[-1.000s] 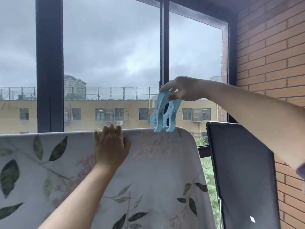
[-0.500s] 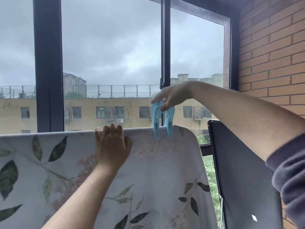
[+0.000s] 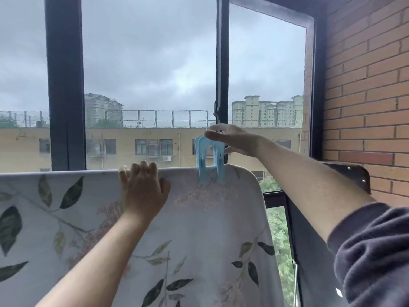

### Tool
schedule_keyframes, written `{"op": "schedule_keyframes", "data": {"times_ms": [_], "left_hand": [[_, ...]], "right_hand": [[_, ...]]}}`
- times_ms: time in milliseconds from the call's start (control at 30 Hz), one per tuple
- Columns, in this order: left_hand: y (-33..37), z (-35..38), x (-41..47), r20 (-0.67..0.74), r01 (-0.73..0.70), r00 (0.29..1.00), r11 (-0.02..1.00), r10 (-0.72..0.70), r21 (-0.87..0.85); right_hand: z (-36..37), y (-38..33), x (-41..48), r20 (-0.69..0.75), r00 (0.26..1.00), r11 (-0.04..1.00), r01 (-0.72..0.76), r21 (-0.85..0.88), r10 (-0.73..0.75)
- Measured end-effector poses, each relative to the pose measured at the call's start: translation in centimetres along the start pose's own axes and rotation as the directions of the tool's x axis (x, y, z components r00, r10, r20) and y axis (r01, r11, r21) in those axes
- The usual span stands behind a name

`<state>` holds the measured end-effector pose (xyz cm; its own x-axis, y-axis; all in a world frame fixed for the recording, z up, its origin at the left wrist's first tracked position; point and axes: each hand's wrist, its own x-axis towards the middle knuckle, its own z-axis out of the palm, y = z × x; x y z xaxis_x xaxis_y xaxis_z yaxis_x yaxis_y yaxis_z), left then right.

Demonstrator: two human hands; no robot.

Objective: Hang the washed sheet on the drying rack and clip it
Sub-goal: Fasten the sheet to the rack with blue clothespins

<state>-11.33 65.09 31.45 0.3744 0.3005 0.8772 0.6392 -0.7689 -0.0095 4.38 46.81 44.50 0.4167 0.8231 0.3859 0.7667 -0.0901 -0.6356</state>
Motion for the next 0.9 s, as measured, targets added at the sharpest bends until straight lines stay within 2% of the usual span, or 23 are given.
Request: {"op": "schedule_keyframes", "data": {"times_ms": [133, 233, 400, 567, 767, 833, 900], "left_hand": [[0.5, -0.2, 0.1, 0.004, 0.007, 1.0, 1.0, -0.007, 0.011], [0.7, -0.3, 0.1, 0.011, 0.022, 1.0, 1.0, -0.022, 0.016], [0.7, -0.3, 0.2, 0.019, 0.048, 0.999, 0.999, -0.049, 0.025], [1.2, 0.0, 0.0, 0.012, 0.088, 0.996, 0.996, -0.088, 0.014], [5.3, 0.4, -2.0, 0.001, 0.065, 0.998, 0.993, -0.065, -0.103], [6.8, 0.2, -2.5, -0.027, 0.066, 0.997, 0.986, -0.071, -0.153], [8.6, -0.2, -3.0, -0.111, -0.003, 0.994, 0.98, -0.019, -0.199]], "right_hand": [[0.5, 1.6, 0.7, -0.101, 0.994, 0.99, 0.066, 0.127, -0.053], [0.8, 2.3, 1.2, -0.139, 0.988, 0.988, 0.082, 0.132, -0.064], [1.6, 2.5, 1.3, -0.124, 0.991, 0.98, 0.074, 0.183, -0.051], [0.7, 3.4, 0.4, 0.023, 0.996, 0.978, 0.08, 0.193, -0.086], [-0.2, 10.1, -2.3, 0.078, 0.996, 0.999, 0.037, -0.011, -0.036], [0.2, 12.4, -2.9, 0.012, 0.999, 0.998, 0.042, 0.049, -0.042], [0.4, 14.8, -3.6, -0.01, 0.999, 0.988, 0.033, 0.154, -0.032]]}}
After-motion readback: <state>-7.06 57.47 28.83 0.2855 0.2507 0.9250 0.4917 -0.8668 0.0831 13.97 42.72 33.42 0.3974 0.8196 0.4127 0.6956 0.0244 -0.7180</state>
